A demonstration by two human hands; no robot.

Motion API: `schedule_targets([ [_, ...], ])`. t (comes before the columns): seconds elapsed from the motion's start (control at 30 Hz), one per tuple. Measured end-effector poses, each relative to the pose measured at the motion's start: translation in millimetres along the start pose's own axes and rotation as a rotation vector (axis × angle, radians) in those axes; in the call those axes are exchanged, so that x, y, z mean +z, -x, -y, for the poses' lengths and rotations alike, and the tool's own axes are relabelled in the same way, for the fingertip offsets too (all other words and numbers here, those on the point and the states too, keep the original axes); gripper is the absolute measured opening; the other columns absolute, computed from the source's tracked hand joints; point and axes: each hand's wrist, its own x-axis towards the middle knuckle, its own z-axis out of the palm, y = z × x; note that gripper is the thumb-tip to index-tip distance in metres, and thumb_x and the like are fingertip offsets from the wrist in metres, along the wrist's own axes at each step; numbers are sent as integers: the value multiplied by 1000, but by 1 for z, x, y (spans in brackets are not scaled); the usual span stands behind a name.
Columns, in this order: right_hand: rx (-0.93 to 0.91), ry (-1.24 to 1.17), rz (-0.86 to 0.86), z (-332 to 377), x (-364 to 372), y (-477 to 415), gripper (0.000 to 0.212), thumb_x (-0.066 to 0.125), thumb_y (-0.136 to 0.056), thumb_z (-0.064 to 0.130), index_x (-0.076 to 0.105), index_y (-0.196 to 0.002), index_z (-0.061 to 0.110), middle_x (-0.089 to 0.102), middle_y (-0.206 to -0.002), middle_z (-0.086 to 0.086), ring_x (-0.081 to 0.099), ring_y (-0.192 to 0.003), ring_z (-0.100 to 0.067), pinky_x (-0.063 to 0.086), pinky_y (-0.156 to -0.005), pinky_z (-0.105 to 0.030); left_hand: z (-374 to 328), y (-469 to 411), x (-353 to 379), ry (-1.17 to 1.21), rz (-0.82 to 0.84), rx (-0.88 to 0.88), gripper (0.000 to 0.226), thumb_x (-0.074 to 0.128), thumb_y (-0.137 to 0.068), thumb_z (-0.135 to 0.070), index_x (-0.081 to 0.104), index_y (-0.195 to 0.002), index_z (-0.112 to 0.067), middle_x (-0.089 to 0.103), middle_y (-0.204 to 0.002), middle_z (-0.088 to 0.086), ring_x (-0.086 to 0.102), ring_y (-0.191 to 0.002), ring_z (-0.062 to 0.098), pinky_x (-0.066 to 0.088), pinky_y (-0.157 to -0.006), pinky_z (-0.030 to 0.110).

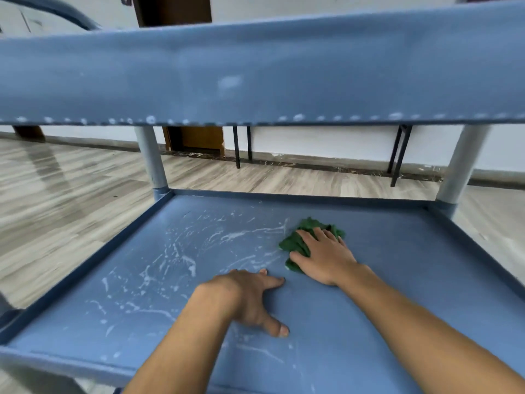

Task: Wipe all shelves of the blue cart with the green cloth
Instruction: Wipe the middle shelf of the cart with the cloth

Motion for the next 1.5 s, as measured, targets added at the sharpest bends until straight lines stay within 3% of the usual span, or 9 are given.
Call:
schedule_targets([
  [0.1,-48,4,-5,8,2,49,79,30,-87,70,20,-159,37,20,-167,-6,19,-152,-31,12,-125,-49,-1,2,0,44,-32,-18,106,72,-64,-71,15,-151,-45,13,-159,-19,24,-144,13,22,-113,30],
  [0.27,-111,2,17,16,3,131,86,18,-79,73,17,-159,39,16,-168,-2,14,-153,-27,8,-126,-44,1,3,11,103,-45,-48,107,70,-64,-73,15,-152,-42,7,-160,-19,14,-147,14,15,-115,31],
  [0.4,-76,20,-4,31,7,183,81,21,-84,69,15,-159,38,14,-169,-1,11,-153,-26,5,-126,-44,4,7,22,120,-80,-50,105,70,-66,-71,17,-152,-41,6,-160,-17,11,-148,15,15,-117,31],
  [0.63,24,14,-31,58,16,225,82,21,-82,71,12,-159,43,9,-170,5,7,-155,-21,4,-127,-43,12,10,30,64,-154,28,97,66,-70,-72,29,-150,-33,26,-158,-7,27,-143,21,25,-114,31],
  [0.8,68,25,-69,66,17,226,81,23,-83,73,16,-159,44,12,-170,7,10,-156,-18,7,-127,-36,36,24,17,77,-137,89,96,70,-67,-71,28,-148,-43,33,-155,-9,35,-139,21,30,-112,31],
  [0.97,110,45,-12,69,15,226,74,32,-91,71,11,-158,49,8,-171,5,7,-157,-18,5,-127,-36,82,45,4,25,-67,35,103,68,-63,-76,15,-149,-51,10,-161,-11,19,-146,22,22,-117,39],
  [1.17,198,12,-20,74,17,208,87,16,-78,76,11,-159,45,9,-171,6,6,-157,-18,5,-127,-39,89,41,13,-43,-5,20,100,66,-65,-77,20,-148,-49,22,-159,-11,29,-142,21,30,-111,36],
  [1.5,277,33,-45,46,16,52,84,24,-85,76,12,-160,40,12,-171,-3,8,-156,-30,8,-126,-53,80,39,9,-95,6,45,94,64,-71,-73,20,-149,-46,25,-157,-8,31,-140,22,33,-107,34],
])
